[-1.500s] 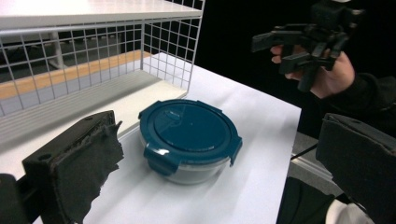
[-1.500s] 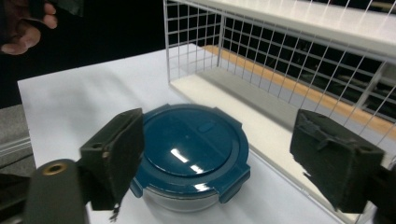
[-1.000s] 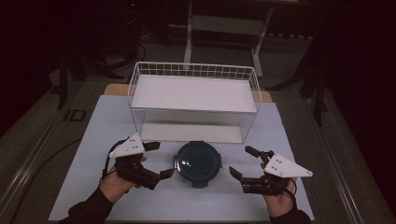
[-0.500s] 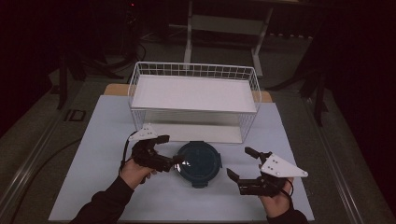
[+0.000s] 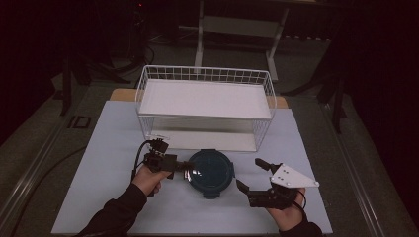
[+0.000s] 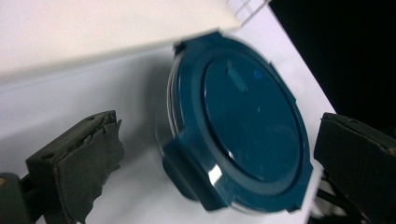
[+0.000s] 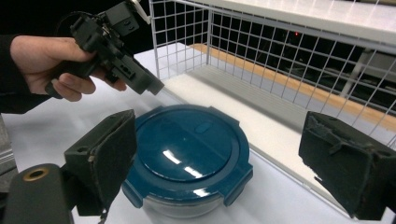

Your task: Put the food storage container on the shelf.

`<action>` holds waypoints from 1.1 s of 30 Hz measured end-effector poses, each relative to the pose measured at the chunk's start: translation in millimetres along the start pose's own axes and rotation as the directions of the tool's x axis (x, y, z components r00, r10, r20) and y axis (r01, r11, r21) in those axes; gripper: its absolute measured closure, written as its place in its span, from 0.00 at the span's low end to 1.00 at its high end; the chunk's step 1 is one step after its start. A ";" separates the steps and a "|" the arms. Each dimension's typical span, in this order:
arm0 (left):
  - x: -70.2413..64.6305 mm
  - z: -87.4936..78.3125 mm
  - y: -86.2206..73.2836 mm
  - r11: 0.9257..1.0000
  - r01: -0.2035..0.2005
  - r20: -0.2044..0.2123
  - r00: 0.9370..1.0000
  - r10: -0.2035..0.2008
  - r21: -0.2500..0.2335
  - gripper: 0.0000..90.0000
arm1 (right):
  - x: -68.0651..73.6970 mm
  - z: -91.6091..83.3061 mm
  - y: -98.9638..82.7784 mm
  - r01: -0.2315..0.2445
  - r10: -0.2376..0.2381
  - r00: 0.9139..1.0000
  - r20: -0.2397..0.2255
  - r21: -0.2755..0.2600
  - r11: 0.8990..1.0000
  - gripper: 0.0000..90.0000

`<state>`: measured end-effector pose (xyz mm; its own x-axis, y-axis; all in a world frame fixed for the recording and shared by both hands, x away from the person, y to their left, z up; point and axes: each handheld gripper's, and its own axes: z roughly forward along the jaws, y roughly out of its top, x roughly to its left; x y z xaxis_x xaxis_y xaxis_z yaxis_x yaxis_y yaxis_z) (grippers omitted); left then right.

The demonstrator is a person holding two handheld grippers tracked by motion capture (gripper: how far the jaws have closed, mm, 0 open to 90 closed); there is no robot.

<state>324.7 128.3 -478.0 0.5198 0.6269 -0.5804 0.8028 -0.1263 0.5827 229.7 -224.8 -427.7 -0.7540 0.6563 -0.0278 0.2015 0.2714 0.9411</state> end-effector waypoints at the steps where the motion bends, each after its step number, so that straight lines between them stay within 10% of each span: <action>1: 1.2 1.4 0.0 0.999 0.030 0.004 1.000 -0.030 0.013 0.01 | 0.0 0.0 0.0 0.000 0.000 1.000 0.000 0.000 1.000 0.14; 19: 22.8 9.0 -12.0 0.969 0.218 0.057 0.972 -0.226 0.118 0.41 | -2.9 0.9 -7.1 -0.014 0.014 1.000 -0.012 0.023 1.000 0.14; 33: 37.6 20.0 -19.0 0.929 0.335 0.159 0.920 -0.359 0.160 0.56 | -2.5 2.9 -7.5 -0.015 0.015 1.000 -0.020 0.035 0.999 0.14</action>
<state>334.9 138.8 -522.3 0.2359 0.4998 -0.8334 0.9663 -0.0301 0.2555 231.9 -226.5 -435.7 -0.7630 0.6464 -0.0068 0.2345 0.2866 0.9289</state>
